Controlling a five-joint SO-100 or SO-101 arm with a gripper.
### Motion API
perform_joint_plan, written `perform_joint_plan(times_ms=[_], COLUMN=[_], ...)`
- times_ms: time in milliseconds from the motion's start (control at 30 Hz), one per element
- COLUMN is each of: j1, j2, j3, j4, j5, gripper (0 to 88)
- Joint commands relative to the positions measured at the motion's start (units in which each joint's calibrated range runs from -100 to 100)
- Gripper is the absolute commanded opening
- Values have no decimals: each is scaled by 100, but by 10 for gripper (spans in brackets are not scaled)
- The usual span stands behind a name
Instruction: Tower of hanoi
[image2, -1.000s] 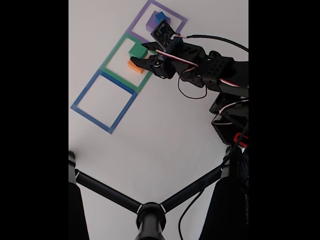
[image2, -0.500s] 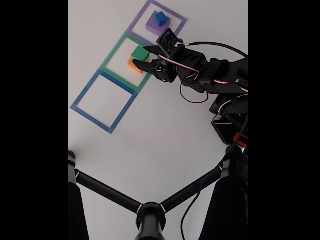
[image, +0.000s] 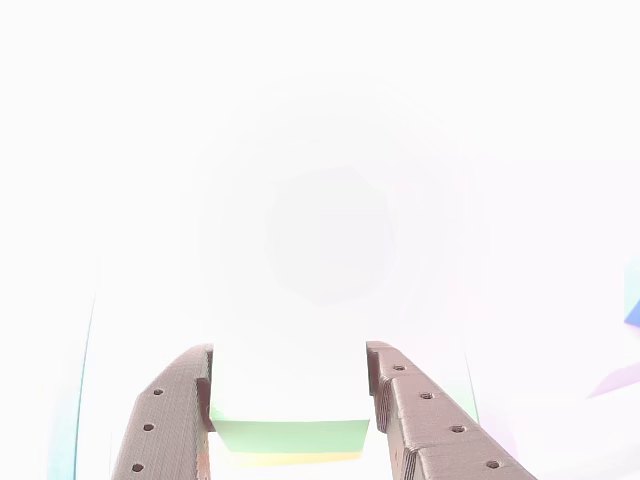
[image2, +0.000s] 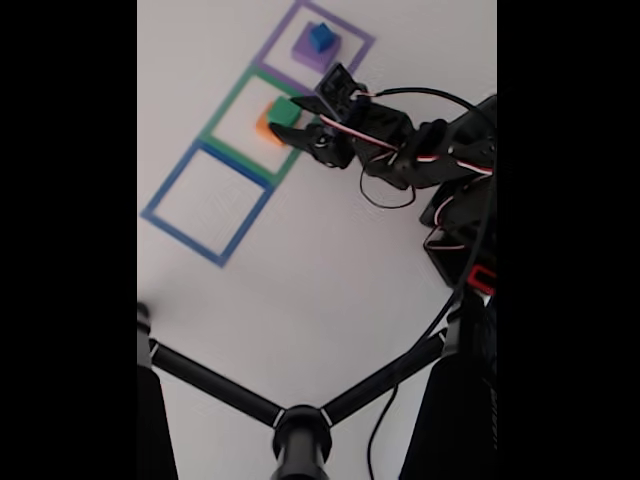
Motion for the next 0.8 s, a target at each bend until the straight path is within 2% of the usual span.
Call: perform_joint_plan(times_ms=[0,567,767], j1=[-47,-37,-28], j2=[63,717,798], j3=[-235,-771,-762], j4=[-181,-326,-351], j5=[59,59,59], gripper=[90,96,171])
